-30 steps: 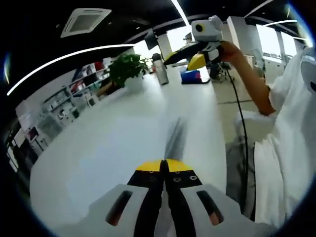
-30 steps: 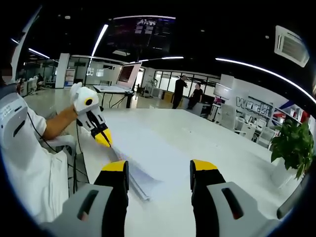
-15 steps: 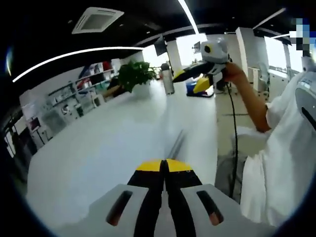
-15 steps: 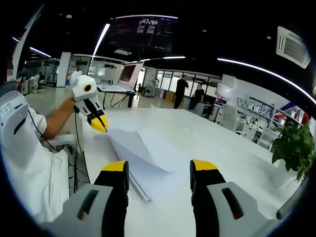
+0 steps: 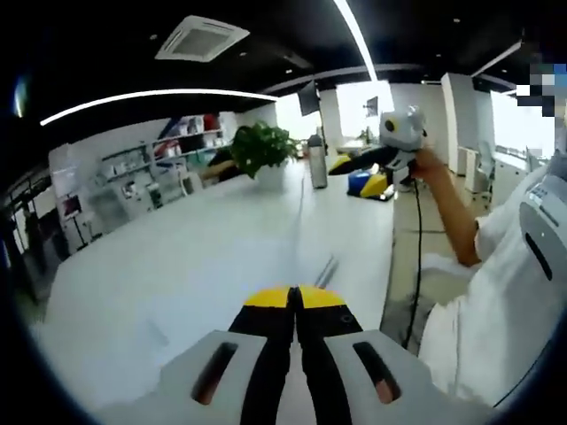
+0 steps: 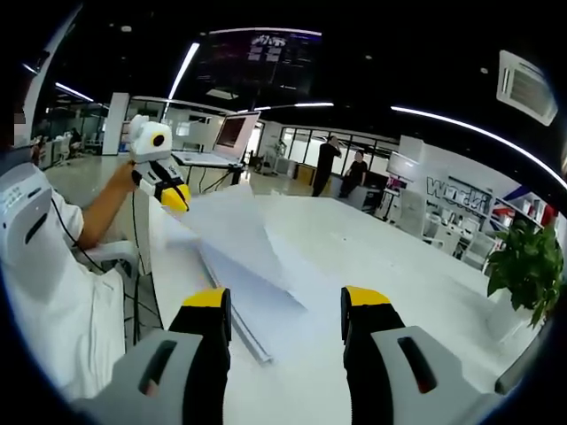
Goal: Grasp the top corner of one sheet in the document stack and pull a single sheet out from the document stack, separating that one sheet from the rest and lifting it clear until the single sheet is fully removed from the stack
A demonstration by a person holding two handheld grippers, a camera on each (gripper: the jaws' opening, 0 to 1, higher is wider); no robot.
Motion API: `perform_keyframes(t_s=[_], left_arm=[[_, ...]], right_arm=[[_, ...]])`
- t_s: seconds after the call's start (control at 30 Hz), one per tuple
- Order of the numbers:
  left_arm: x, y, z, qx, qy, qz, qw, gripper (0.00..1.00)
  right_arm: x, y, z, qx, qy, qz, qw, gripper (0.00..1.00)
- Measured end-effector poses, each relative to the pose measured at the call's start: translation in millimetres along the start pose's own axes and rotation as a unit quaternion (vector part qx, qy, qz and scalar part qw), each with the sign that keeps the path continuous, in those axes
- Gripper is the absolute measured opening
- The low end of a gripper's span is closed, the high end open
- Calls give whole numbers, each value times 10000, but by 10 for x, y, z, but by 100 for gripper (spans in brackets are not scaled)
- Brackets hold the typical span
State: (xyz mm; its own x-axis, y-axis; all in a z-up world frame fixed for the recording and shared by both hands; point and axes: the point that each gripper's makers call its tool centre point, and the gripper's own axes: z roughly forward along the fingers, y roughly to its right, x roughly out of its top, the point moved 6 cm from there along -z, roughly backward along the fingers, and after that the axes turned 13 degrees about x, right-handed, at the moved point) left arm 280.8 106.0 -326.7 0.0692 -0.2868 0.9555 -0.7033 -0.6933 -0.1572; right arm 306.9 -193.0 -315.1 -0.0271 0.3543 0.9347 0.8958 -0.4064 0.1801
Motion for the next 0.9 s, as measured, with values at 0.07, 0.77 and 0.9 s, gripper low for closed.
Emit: perform_keyframes(t_s=[0.07, 0.77, 0.9], left_arm=[[26, -45, -47, -63, 68, -186, 9998, 3], [400, -130, -501, -206, 1057, -1122, 9878, 3], [502, -184, -642, -188, 1467, -1345, 9798, 3]], right_arm=[[4, 2, -5, -5, 15, 6, 10000, 49], [-3, -22, 25, 48, -17, -30, 10000, 49], [1, -19, 22, 31, -11, -26, 10000, 49]])
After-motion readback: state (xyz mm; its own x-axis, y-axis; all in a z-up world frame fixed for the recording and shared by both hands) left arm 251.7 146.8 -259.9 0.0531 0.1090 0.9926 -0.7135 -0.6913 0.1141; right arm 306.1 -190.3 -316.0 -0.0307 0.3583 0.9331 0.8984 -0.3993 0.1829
